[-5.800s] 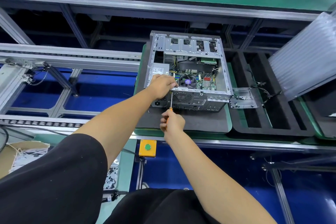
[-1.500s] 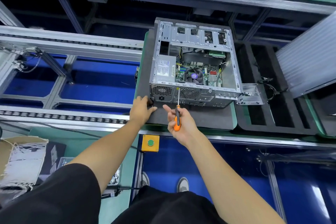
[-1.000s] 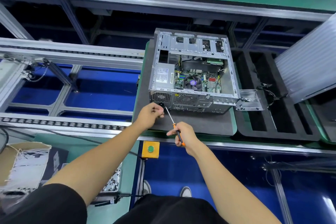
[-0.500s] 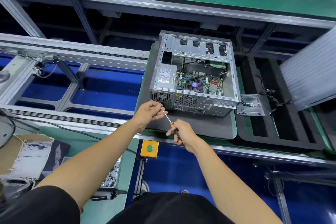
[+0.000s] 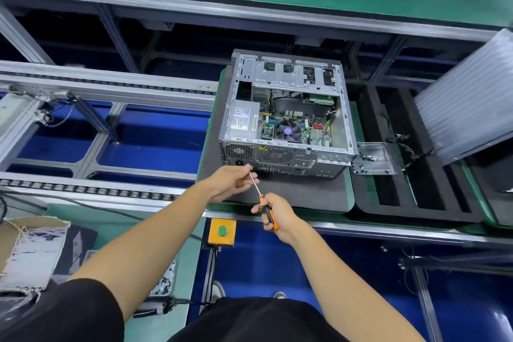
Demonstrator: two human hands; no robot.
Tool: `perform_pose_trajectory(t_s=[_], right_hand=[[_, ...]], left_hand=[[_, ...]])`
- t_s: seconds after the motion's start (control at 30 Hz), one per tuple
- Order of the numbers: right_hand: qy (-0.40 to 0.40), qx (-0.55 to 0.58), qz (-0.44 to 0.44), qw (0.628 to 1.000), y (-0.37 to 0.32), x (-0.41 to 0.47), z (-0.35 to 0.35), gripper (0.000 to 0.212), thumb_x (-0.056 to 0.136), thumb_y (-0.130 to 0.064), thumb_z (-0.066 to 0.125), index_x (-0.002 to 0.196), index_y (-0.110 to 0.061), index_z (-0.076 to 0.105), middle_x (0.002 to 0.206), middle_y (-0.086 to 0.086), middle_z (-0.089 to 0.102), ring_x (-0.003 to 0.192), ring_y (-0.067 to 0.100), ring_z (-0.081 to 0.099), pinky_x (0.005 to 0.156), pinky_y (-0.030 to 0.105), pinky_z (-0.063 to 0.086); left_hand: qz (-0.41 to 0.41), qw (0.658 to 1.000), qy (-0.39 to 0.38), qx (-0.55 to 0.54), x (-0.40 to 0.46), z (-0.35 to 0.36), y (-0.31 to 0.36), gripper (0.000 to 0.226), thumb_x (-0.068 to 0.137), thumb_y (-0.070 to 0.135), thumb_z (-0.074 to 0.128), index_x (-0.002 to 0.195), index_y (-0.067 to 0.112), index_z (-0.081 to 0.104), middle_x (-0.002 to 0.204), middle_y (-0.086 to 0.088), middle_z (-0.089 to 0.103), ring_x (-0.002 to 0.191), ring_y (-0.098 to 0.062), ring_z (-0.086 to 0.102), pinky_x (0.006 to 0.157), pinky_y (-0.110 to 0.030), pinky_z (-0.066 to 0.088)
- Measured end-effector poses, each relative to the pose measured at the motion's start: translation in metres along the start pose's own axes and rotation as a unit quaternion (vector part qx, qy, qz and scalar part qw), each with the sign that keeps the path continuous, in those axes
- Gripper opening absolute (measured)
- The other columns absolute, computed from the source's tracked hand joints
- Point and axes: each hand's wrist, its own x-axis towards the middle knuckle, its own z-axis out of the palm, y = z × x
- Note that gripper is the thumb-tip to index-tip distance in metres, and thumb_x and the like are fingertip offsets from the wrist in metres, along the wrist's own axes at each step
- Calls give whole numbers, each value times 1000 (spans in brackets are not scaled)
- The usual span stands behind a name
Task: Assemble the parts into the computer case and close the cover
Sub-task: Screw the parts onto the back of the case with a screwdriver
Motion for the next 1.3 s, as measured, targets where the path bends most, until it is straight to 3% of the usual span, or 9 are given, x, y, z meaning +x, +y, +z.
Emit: perform_pose_trajectory(t_s=[0.13, 0.3, 0.43, 0.73, 1.17, 1.3], right_hand=[[12, 52, 9, 999, 3, 3, 3, 8, 94, -8, 43, 91, -14, 48, 80, 9, 71, 46, 12, 42, 41, 21, 30], [33, 110, 33, 993, 10, 11, 9, 10, 99, -7, 43, 101, -12, 51, 88, 11, 70, 48, 12, 46, 41, 22, 33], [44, 119, 39, 991, 9, 16, 11, 10, 100, -8, 43, 103, -13, 51, 83, 9, 70, 49, 12, 45, 40, 22, 33], [58, 115, 24, 991, 7, 21, 18, 11, 100, -8, 42, 104, -12, 51, 89, 10, 68, 50, 12, 44, 41, 22, 31], [62, 123, 19, 990, 1, 28, 25, 10, 99, -9, 43, 104, -12, 52, 86, 8, 67, 55, 12, 49, 39, 22, 34], [59, 120, 17, 991, -1, 29, 24, 9, 99, -8, 43, 101, -13, 51, 84, 8, 66, 55, 12, 49, 39, 22, 34]], left_hand=[[9, 992, 75, -105, 13, 29, -21, 17, 103, 28, 57, 111, 15, 65, 106, -2, 72, 96, -16, 72, 81, -27, 54], [3, 986, 125, -107, 29, 47, -27, 24, 102, 24, 59, 116, 7, 69, 103, -7, 73, 90, -16, 72, 74, -25, 57], [-1, 987, 130, -99, 34, 48, -23, 28, 104, 20, 56, 119, -1, 67, 93, -8, 72, 86, -17, 71, 70, -24, 59], [1, 992, 103, -75, 37, 41, -17, 27, 105, 17, 54, 118, -3, 66, 100, -15, 71, 88, -21, 71, 69, -24, 62], [23, 984, 171, -45, 51, 49, -17, 27, 104, 19, 55, 115, -3, 68, 89, -8, 71, 75, -13, 66, 77, -26, 58], [24, 983, 179, -42, 51, 50, -15, 28, 105, 19, 54, 114, -4, 68, 84, -8, 70, 70, -13, 65, 71, -25, 57]])
